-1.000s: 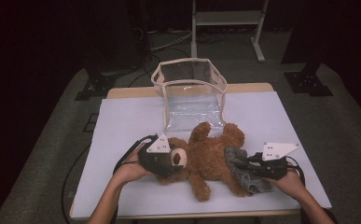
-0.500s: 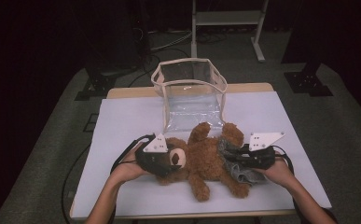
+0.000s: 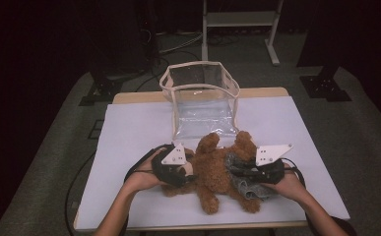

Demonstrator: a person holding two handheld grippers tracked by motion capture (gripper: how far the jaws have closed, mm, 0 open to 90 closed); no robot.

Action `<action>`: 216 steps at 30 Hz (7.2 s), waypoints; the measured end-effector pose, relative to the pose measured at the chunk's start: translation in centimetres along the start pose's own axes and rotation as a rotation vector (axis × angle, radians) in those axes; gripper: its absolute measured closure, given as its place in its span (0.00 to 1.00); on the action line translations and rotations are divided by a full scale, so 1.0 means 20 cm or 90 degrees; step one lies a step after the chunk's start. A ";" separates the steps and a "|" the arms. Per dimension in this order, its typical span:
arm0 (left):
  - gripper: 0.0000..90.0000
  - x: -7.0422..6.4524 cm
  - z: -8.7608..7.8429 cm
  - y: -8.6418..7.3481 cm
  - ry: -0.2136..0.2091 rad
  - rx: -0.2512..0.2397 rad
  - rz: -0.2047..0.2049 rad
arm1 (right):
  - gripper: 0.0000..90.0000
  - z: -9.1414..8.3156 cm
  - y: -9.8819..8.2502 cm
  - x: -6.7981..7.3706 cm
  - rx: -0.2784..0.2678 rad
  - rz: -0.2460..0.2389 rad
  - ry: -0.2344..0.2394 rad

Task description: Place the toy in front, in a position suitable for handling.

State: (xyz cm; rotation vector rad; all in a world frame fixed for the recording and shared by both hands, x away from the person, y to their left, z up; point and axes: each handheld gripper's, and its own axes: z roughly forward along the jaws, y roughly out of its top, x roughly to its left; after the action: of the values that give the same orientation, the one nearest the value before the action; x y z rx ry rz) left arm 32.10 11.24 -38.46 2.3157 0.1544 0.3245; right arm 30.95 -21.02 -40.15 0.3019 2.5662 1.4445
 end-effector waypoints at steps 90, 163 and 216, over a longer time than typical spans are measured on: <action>0.48 -0.03 -0.07 -0.05 -0.045 0.005 0.001 | 0.90 0.09 0.21 -0.25 0.063 0.001 -0.021; 0.47 -0.05 0.00 0.01 -0.071 0.005 0.010 | 0.90 0.08 0.18 -0.33 0.059 0.036 -0.013; 0.47 -0.04 -0.01 0.02 -0.069 -0.004 0.005 | 0.90 0.11 0.23 -0.11 0.002 -0.013 0.043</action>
State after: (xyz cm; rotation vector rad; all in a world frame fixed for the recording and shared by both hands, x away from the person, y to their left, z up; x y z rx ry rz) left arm 31.28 10.89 -38.20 2.3217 0.0903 0.2027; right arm 34.02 -17.49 -37.07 0.2300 2.6162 1.4672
